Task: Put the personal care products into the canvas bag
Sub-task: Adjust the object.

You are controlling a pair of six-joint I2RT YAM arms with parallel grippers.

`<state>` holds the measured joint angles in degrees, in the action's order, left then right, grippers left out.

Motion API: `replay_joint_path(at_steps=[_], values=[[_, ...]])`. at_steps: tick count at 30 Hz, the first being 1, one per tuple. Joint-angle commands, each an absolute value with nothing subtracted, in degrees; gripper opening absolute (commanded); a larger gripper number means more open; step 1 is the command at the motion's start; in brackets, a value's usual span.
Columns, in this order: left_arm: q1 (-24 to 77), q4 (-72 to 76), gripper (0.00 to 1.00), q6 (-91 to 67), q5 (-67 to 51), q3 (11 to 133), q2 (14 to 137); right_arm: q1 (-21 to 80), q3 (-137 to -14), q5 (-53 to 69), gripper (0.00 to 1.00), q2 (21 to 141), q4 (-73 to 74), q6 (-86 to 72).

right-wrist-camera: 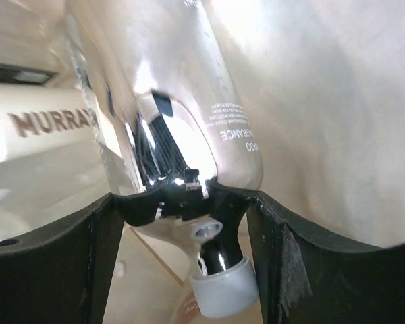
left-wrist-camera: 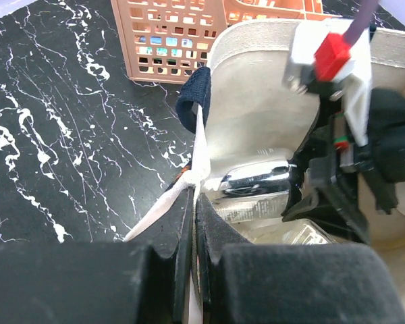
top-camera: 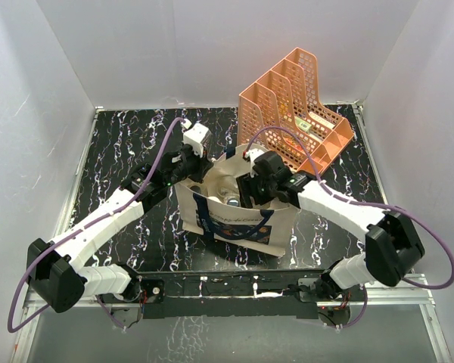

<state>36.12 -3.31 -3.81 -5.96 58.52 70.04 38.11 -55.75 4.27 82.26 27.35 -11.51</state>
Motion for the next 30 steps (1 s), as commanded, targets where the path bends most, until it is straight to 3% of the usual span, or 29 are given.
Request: replay_joint_path(at_steps=[1,14,19,21,24,30], values=[[36.1,-5.6,0.0,-3.3,-4.1,60.4,69.9,35.9,-62.8,3.4,0.08,76.5,15.6,-14.9],[36.0,-4.2,0.0,-2.2,-3.0,61.8,70.5,33.1,-74.1,4.8,0.08,77.6,17.3,-18.9],[36.0,-3.9,0.0,-1.6,-2.4,62.5,70.9,33.0,-73.3,6.7,0.08,77.7,18.2,-17.2],[36.0,-3.9,0.0,-1.4,-3.3,62.7,71.0,32.9,-72.0,8.5,0.16,77.5,19.1,-15.1],[36.0,-4.1,0.0,-0.4,-6.0,62.2,70.6,33.0,-67.4,11.1,0.37,76.1,19.7,-11.4],[36.0,-6.7,0.0,3.5,-12.0,60.4,67.6,33.5,-59.9,11.9,0.55,73.0,21.1,-4.6]])
